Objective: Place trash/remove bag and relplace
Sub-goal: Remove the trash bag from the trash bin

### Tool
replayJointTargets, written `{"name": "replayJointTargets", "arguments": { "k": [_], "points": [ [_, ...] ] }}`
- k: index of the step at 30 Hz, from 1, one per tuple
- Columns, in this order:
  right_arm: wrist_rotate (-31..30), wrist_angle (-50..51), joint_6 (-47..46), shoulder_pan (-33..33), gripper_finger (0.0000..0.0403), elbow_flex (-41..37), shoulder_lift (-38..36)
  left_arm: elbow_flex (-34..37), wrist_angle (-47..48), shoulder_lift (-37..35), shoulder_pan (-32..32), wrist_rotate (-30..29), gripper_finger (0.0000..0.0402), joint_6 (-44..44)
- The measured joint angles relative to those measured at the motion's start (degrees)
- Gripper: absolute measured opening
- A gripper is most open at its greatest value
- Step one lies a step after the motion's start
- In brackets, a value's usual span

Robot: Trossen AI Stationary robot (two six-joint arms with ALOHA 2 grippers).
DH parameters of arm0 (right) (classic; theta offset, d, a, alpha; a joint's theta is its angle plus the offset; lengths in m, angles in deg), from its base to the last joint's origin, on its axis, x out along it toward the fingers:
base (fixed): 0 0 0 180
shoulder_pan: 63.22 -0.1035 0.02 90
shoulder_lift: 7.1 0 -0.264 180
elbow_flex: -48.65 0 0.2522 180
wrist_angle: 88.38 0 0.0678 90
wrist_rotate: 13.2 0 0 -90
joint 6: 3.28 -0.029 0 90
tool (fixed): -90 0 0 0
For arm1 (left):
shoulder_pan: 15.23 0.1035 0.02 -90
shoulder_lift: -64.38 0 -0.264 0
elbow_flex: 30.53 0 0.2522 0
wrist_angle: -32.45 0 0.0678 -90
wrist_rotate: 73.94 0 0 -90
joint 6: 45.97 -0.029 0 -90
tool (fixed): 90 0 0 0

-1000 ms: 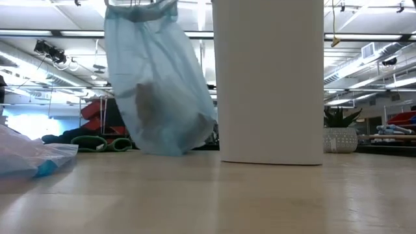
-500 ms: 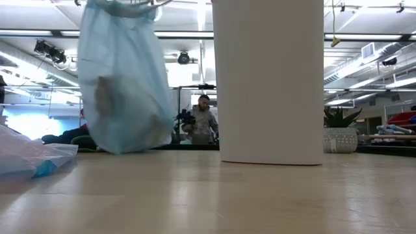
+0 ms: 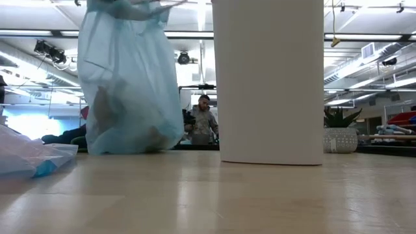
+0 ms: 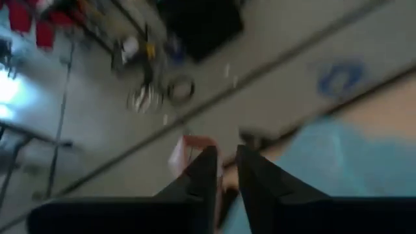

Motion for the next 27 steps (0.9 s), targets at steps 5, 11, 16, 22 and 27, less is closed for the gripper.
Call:
{"name": "replayJointTargets", "arguments": {
  "k": [5,11,16,22,27],
  "points": [
    [-0.8,1.0,1.5,-2.3,0.0180,0.0,1.2,18.9,0.0,-0.1,0.8,5.2,0.0111,8.3],
    [-1.9,1.2,2.8,-3.0,0.0166,0.0,1.4,39.0,-0.2,-0.2,0.9,9.7,0.0133,20.1],
    [-1.9,1.2,3.8,-3.0,0.0159,0.0,1.3,48.3,0.1,-0.3,1.0,12.8,0.0135,26.6],
    [-1.9,1.0,4.8,-3.0,0.0157,0.0,1.3,46.7,0.2,-2.3,0.8,11.3,0.0135,30.2],
    [-1.4,1.0,5.8,-3.0,0.0155,0.0,1.0,41.9,0.1,-8.2,1.8,3.7,0.0136,32.0]
  ]
}}
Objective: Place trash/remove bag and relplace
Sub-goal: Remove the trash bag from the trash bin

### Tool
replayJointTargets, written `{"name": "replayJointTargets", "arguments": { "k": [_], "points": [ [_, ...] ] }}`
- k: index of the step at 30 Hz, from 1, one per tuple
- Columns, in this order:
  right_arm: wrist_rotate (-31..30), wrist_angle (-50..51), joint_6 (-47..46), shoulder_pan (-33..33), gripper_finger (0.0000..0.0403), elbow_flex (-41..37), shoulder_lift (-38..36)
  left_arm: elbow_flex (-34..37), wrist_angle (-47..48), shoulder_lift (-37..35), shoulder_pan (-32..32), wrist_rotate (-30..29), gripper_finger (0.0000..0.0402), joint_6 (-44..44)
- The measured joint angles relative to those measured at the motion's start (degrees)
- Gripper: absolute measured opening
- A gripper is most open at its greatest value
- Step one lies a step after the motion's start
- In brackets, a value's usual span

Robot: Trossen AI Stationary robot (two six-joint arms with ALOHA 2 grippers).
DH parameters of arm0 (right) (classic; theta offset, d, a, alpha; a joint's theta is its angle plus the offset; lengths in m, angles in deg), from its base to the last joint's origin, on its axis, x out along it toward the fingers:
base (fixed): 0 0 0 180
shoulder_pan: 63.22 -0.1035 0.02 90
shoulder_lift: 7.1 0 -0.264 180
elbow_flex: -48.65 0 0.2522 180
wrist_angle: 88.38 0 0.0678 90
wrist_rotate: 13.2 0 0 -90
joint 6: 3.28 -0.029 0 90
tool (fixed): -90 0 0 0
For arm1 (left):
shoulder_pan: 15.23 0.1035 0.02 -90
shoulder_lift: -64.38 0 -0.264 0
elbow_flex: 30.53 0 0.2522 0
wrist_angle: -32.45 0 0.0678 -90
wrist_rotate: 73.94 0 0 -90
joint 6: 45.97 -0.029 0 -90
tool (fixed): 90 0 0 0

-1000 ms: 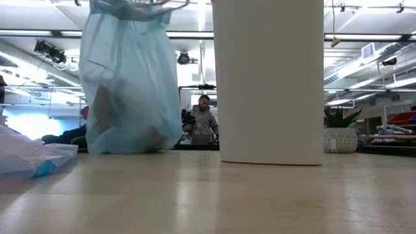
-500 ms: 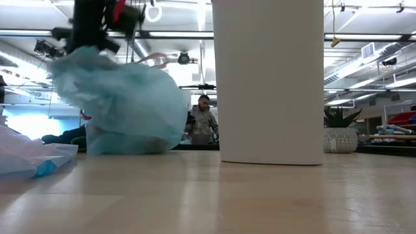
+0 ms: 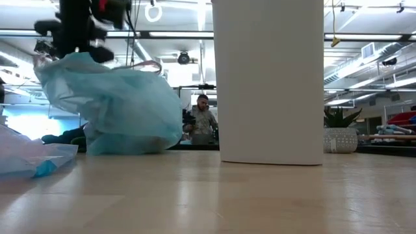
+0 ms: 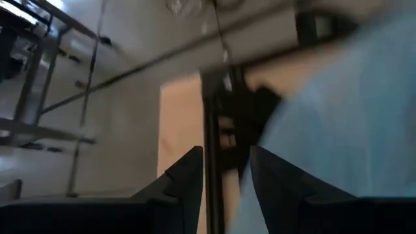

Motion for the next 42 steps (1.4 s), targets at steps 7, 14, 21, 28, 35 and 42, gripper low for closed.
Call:
{"name": "replayJointTargets", "arguments": {
  "k": [7,14,21,28,35,42],
  "points": [
    [-0.2,0.0,1.1,0.0,0.0153,0.0,-0.9,-5.3,-0.8,-8.5,1.1,-12.7,0.0136,4.2],
    [-0.9,0.4,1.5,0.0,0.0153,0.0,-1.3,-7.0,-23.8,-14.6,-0.3,-8.4,0.0136,-14.7],
    [-13.4,10.7,3.7,0.5,0.0140,0.0,-2.4,-7.0,-60.3,-14.1,-1.4,17.8,0.0135,-38.3],
    [-14.0,25.8,-4.3,0.7,0.0116,0.0,-2.3,-7.1,-73.2,-5.3,-1.3,36.6,0.0132,-34.2],
    [-18.1,40.3,-9.1,-0.7,0.0113,0.0,-2.4,-7.0,-78.6,4.2,-1.5,53.7,0.0152,-25.5],
    [-15.3,40.9,-8.1,-5.2,0.0112,0.0,-2.4,-7.0,-87.4,8.5,-3.4,60.6,0.0172,-24.8]
  ]
}}
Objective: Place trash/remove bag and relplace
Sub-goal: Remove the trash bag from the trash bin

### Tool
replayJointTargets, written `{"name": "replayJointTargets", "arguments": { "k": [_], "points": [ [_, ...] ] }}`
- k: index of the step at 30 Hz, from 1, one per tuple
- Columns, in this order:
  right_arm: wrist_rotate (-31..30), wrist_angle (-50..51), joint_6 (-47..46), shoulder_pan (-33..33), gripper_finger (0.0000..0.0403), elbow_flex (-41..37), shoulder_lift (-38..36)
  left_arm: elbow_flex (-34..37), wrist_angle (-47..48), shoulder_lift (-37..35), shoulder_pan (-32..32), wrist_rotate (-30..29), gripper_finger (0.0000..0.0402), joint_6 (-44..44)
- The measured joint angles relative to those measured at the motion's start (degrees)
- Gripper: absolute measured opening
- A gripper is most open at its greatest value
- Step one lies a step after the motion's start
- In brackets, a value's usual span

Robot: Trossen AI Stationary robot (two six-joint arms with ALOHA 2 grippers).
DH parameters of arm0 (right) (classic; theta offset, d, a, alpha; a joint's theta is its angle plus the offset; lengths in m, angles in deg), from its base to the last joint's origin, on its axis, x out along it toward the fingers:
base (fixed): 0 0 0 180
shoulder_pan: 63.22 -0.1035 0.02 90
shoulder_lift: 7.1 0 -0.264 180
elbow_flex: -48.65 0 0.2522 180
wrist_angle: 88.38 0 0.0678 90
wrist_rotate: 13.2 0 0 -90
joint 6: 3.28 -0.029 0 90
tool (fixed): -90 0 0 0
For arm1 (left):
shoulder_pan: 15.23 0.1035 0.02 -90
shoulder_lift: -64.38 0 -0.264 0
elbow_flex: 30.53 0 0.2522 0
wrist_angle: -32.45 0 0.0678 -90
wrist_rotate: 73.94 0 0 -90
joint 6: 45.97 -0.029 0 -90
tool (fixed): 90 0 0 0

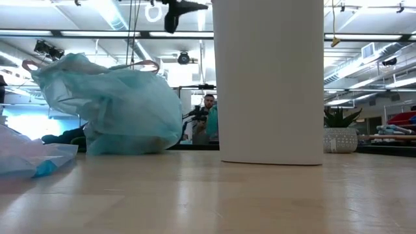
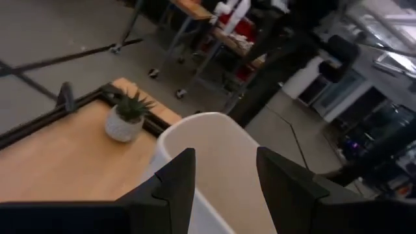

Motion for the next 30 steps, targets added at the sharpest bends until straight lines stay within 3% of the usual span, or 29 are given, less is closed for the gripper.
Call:
{"name": "replayJointTargets", "arguments": {
  "k": [7,11,17,23,30],
  "points": [
    [0.5,-0.8,5.8,-1.9,0.0112,-1.1,0.8,-3.6,6.2,-1.2,-0.4,-3.7,0.0166,-7.3],
    [5.4,-7.6,10.7,-1.4,0.0112,-6.6,1.7,-8.2,11.1,-1.6,-0.5,-5.1,0.0165,-10.4],
    [5.2,-13.1,18.5,1.2,0.0113,-14.1,3.6,-18.2,23.2,-1.6,-1.0,-7.0,0.0165,-17.6],
    [5.0,-16.0,21.0,6.0,0.0116,-18.2,4.9,-27.2,33.7,-1.7,-4.5,-17.7,0.0165,-25.6],
    [9.4,-16.7,23.6,8.6,0.0094,-21.1,7.0,-29.5,38.6,-2.1,-6.5,-24.0,0.0165,-26.6]
  ]
}}
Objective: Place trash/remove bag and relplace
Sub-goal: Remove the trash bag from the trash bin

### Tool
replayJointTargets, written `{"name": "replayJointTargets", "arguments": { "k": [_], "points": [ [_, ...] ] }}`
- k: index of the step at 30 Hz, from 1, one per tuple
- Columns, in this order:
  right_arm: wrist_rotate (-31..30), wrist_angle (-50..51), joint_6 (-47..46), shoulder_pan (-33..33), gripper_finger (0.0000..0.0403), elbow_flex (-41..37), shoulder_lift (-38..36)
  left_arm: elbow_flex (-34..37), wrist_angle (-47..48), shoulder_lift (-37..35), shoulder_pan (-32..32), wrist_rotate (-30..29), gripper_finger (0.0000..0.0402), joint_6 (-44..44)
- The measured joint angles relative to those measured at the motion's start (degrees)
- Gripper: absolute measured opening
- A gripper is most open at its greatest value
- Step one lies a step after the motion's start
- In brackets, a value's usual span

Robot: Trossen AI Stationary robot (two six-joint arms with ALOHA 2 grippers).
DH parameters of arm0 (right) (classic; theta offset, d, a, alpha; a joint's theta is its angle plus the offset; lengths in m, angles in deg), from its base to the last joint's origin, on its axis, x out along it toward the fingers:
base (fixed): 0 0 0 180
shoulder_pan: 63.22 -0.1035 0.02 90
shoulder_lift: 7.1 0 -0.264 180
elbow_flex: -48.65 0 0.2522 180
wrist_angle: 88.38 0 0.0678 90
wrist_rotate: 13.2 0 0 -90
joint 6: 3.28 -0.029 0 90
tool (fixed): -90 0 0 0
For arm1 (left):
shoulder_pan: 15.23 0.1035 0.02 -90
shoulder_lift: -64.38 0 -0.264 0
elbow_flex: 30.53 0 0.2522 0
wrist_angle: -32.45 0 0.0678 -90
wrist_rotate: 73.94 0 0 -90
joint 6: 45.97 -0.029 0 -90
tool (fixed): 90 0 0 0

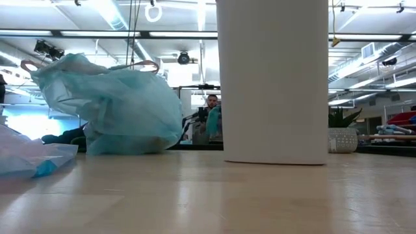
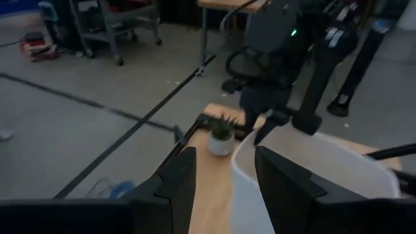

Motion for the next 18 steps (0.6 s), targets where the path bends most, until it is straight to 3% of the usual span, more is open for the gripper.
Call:
{"name": "replayJointTargets", "arguments": {
  "k": [6,15,18],
  "points": [
    [0.2,-2.7,7.6,0.4,0.0012,-0.2,1.7,0.0,4.8,0.0,-0.1,-3.9,0.0165,0.0],
    [-0.3,-17.1,17.5,6.7,0.0005,-0.1,3.3,0.0,6.1,0.0,-0.1,-6.3,0.0165,-0.2],
    [2.3,-20.4,21.9,10.5,0.0002,-0.1,3.3,0.0,6.8,0.0,-0.1,-6.3,0.0165,-0.2]
  ]
}}
